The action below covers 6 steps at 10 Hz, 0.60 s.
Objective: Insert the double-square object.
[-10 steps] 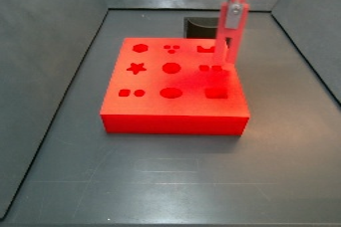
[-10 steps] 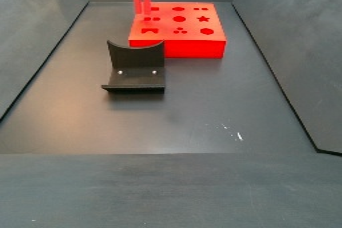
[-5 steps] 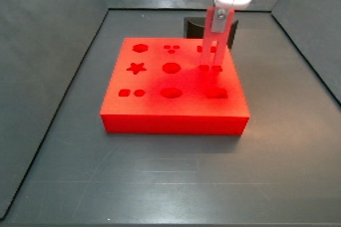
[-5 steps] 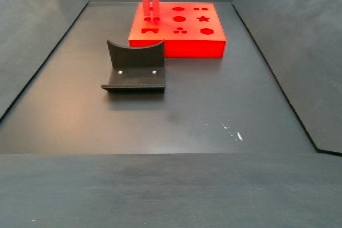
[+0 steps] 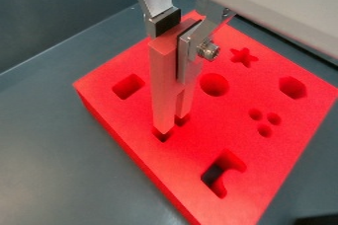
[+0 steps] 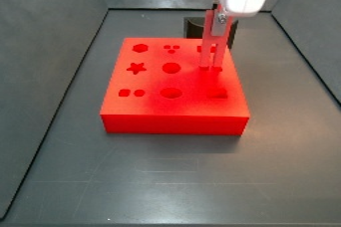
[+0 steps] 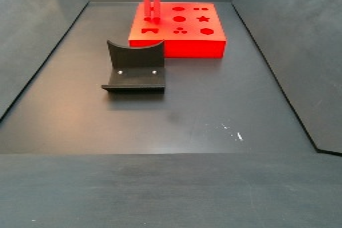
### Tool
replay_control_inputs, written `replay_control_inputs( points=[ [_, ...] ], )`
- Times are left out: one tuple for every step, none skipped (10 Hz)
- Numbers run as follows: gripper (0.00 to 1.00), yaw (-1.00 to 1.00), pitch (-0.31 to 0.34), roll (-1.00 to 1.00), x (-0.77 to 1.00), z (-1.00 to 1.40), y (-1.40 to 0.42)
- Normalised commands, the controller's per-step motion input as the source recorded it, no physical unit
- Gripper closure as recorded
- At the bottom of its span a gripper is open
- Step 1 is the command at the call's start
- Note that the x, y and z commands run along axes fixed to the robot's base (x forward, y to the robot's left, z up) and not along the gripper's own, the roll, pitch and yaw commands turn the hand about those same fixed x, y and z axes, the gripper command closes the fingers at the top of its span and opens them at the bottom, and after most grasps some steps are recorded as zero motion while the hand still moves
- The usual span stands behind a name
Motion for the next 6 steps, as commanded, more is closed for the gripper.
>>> replay_control_inputs(
  points=[
    [1.0,0.15,-0.016,0.12,0.13,-0.09,-0.04],
    [1.0,0.0,-0.034,0.06,0.03,-0.27,0.09],
    [1.0,-0.12,-0.029,0.0,0.0,-0.25,0.12],
    [1.0,-0.27,-0.05,-0.05,0.02,-0.18,0.05],
    [1.0,-0.23,-0.057,-0.09,0.0,-0.11,0.05],
    [1.0,-0.21,-0.1,-0.11,0.02,-0.16,0.01]
  ],
)
